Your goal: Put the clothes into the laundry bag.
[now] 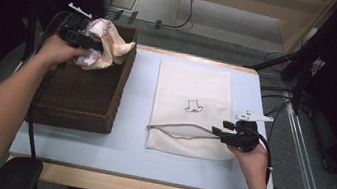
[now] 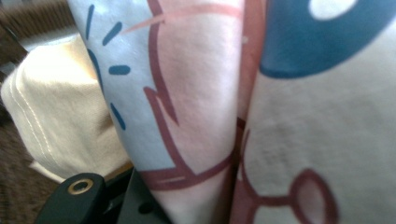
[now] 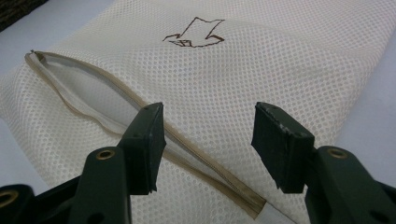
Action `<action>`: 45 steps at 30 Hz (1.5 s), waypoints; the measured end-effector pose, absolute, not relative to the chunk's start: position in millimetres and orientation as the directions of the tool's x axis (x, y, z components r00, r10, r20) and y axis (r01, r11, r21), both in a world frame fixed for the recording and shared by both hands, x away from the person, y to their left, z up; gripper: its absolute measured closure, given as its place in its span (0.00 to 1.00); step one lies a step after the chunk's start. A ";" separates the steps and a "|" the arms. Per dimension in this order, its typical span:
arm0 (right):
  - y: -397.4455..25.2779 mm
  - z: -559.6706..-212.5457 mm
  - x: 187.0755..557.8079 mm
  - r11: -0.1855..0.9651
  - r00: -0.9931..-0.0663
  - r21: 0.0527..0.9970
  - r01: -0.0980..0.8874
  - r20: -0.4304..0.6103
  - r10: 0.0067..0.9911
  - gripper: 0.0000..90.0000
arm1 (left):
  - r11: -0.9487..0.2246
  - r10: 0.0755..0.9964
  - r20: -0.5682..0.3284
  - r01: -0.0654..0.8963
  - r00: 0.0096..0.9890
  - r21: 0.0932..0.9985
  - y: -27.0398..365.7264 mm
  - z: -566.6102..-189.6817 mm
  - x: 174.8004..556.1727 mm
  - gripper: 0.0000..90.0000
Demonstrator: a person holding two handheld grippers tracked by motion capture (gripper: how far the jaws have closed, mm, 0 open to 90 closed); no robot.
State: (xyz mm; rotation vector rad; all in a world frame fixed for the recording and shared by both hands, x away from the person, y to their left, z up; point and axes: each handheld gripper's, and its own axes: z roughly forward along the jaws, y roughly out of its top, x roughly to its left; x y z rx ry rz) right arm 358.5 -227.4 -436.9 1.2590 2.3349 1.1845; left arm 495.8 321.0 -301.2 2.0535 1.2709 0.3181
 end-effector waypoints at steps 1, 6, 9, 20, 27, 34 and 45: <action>-227.2 -436.8 358.6 0.302 -0.602 0.748 0.592 0.161 0.782 0.50 | -0.286 0.858 -0.142 0.688 0.494 0.667 321.8 -295.1 494.4 0.75; -226.2 -436.7 359.0 0.306 -0.606 0.748 0.588 0.157 0.780 0.50 | -0.299 0.849 -0.120 0.656 0.514 0.694 326.1 -267.0 484.8 0.75; -226.2 -436.6 359.0 0.306 -0.605 0.748 0.589 0.158 0.780 0.50 | -0.304 0.843 -0.116 0.642 0.526 0.704 329.8 -251.4 479.4 0.75; -226.1 -436.3 358.7 0.299 -0.603 0.748 0.592 0.165 0.780 0.51 | -0.409 0.748 -0.068 0.540 0.660 0.736 330.1 -191.8 460.0 0.74; -226.3 -436.6 358.9 0.294 -0.604 0.749 0.594 0.173 0.778 0.51 | -0.467 0.667 -0.046 0.464 0.744 0.753 307.5 -151.5 447.7 0.74; -226.6 -435.7 357.9 0.288 -0.606 0.749 0.597 0.185 0.774 0.52 | -0.501 0.607 -0.045 0.425 0.793 0.754 270.3 -140.4 444.0 0.74; -229.7 -433.1 357.0 0.271 -0.606 0.763 0.587 0.192 0.772 0.54 | -0.547 0.529 -0.046 0.382 0.847 0.745 216.5 -138.8 435.9 0.74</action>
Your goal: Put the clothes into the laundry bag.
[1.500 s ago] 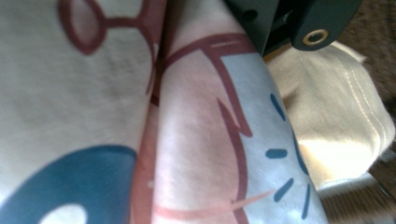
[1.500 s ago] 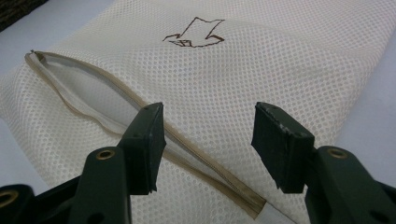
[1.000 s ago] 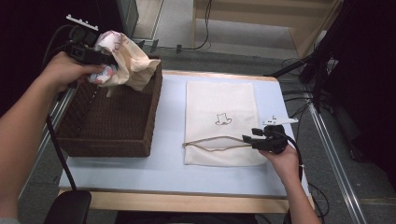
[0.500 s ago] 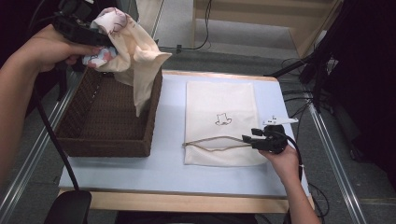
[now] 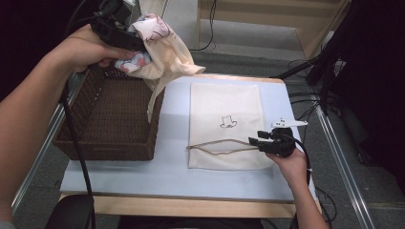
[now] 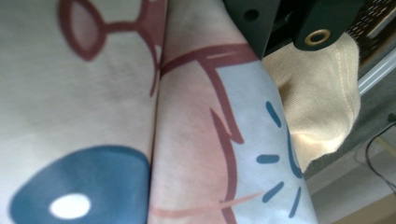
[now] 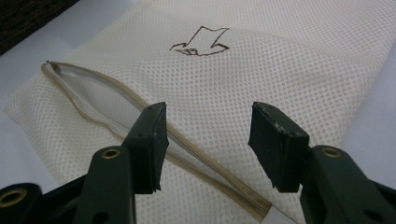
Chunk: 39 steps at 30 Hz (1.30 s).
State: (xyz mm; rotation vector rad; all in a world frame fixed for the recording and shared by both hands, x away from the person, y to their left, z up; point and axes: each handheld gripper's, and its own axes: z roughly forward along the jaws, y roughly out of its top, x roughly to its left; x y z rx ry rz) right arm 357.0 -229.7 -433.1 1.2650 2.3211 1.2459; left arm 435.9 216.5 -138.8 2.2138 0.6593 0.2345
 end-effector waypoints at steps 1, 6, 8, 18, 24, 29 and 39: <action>-230.1 -432.4 356.6 0.270 -0.606 0.763 0.587 0.193 0.772 0.54 | -0.547 0.525 -0.042 0.375 0.850 0.748 211.7 -138.5 434.1 0.74; -232.0 -431.0 355.8 0.262 -0.604 0.768 0.585 0.197 0.772 0.55 | -0.542 0.484 -0.067 0.358 0.873 0.760 191.0 -130.7 424.8 0.74; -232.5 -430.7 355.9 0.261 -0.604 0.768 0.585 0.198 0.772 0.56 | -0.555 0.457 -0.053 0.331 0.888 0.763 182.2 -126.6 418.4 0.74; -233.9 -429.0 353.9 0.254 -0.604 0.776 0.578 0.197 0.772 0.57 | -0.570 0.358 -0.097 0.299 0.929 0.765 154.0 -123.9 385.8 0.73; -234.8 -428.7 353.8 0.254 -0.603 0.779 0.573 0.191 0.775 0.56 | -0.577 0.327 -0.130 0.306 0.936 0.757 152.6 -133.3 369.1 0.73; -234.7 -429.0 354.3 0.255 -0.602 0.777 0.576 0.192 0.775 0.56 | -0.569 0.290 -0.175 0.316 0.941 0.759 154.9 -137.1 347.0 0.73; -232.5 -429.1 353.5 0.259 -0.604 0.775 0.577 0.191 0.773 0.56 | -0.578 0.279 -0.261 0.379 0.924 0.723 152.3 -179.2 336.6 0.72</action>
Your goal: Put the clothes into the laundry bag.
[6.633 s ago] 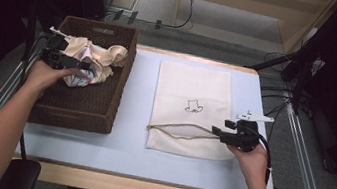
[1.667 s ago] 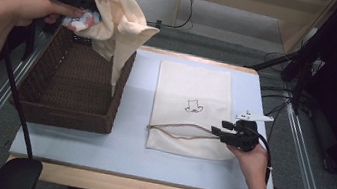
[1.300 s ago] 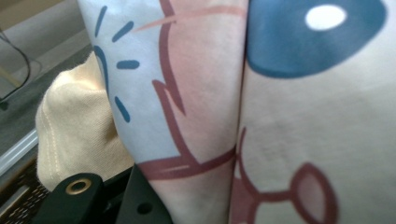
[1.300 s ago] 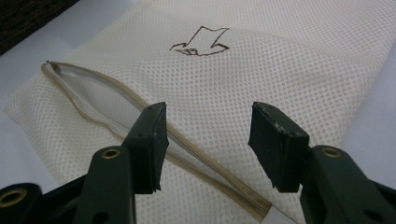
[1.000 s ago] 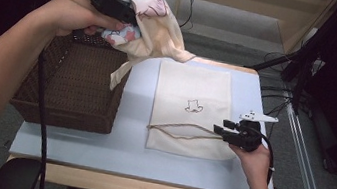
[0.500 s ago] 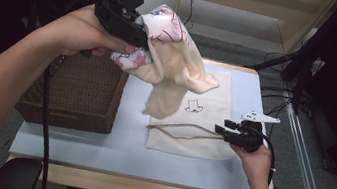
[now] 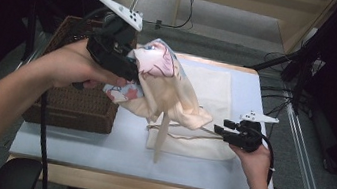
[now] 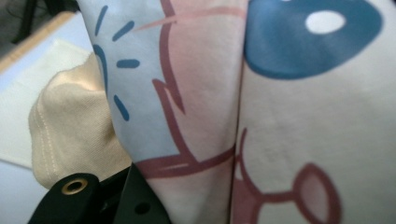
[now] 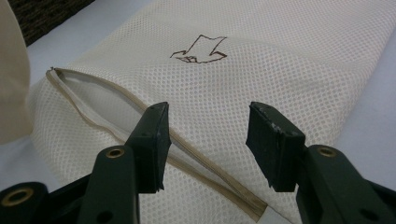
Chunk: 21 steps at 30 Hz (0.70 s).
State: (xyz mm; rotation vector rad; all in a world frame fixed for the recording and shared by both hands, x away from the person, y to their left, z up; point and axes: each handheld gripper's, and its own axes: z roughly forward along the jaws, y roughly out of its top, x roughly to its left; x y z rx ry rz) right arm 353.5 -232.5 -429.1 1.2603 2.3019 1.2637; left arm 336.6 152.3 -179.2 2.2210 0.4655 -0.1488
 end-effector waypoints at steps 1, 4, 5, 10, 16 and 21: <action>-232.6 -429.6 353.5 0.257 -0.602 0.776 0.576 0.190 0.776 0.56 | -0.580 0.278 -0.270 0.385 0.922 0.718 151.0 -185.6 336.6 0.72; -233.7 -430.2 354.1 0.256 -0.599 0.775 0.577 0.189 0.778 0.56 | -0.589 0.275 -0.295 0.403 0.915 0.701 145.4 -205.7 336.5 0.72; -233.9 -430.2 354.3 0.254 -0.598 0.776 0.578 0.191 0.779 0.56 | -0.594 0.275 -0.300 0.407 0.914 0.695 142.9 -212.4 336.4 0.72; -233.9 -430.9 354.5 0.258 -0.603 0.779 0.572 0.186 0.776 0.56 | -0.610 0.281 -0.315 0.422 0.907 0.670 130.4 -242.3 337.0 0.71; -234.4 -431.2 354.1 0.256 -0.602 0.777 0.575 0.190 0.776 0.56 | -0.618 0.292 -0.323 0.435 0.900 0.655 116.5 -277.1 335.2 0.71; -234.8 -432.0 354.2 0.256 -0.604 0.779 0.573 0.190 0.774 0.56 | -0.620 0.322 -0.349 0.475 0.880 0.625 105.1 -308.6 335.4 0.71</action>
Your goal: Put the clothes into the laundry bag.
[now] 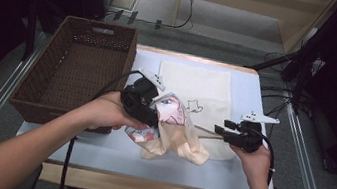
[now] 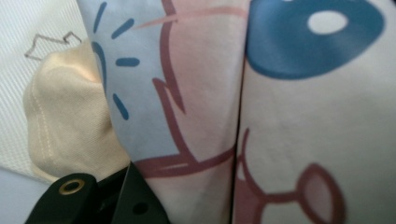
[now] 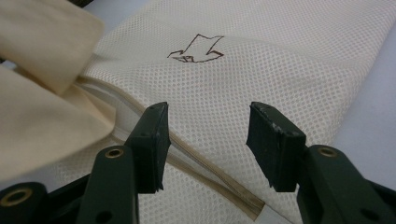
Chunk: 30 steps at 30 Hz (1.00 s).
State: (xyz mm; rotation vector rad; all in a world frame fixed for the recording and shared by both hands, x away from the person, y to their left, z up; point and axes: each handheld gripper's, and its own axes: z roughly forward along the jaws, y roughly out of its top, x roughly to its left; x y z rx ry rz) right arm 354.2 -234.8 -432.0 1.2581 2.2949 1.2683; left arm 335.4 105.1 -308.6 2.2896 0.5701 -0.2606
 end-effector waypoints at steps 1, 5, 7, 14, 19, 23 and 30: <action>-234.7 -432.0 354.0 0.254 -0.603 0.779 0.573 0.190 0.775 0.56 | -0.612 0.324 -0.359 0.483 0.875 0.626 103.8 -314.3 335.7 0.71; -234.8 -432.4 354.1 0.256 -0.604 0.780 0.571 0.188 0.774 0.56 | -0.583 0.345 -0.382 0.515 0.857 0.628 97.8 -334.8 335.8 0.71; -235.1 -432.6 354.3 0.259 -0.604 0.777 0.574 0.188 0.774 0.56 | -0.601 0.369 -0.331 0.495 0.868 0.628 93.2 -344.8 334.5 0.71; -235.1 -432.6 353.9 0.257 -0.607 0.781 0.569 0.188 0.772 0.56 | -0.617 0.403 -0.319 0.512 0.858 0.598 84.8 -391.9 333.4 0.70; -234.9 -433.0 353.9 0.256 -0.607 0.779 0.572 0.192 0.771 0.56 | -0.605 0.417 -0.298 0.507 0.859 0.614 82.9 -409.9 331.0 0.69; -233.8 -433.6 353.6 0.262 -0.611 0.777 0.573 0.191 0.768 0.56 | -0.601 0.439 -0.294 0.521 0.849 0.606 79.9 -428.3 329.8 0.67; -230.7 -434.6 353.1 0.267 -0.619 0.776 0.571 0.194 0.761 0.56 | -0.594 0.438 -0.280 0.509 0.854 0.623 78.5 -444.0 325.9 0.65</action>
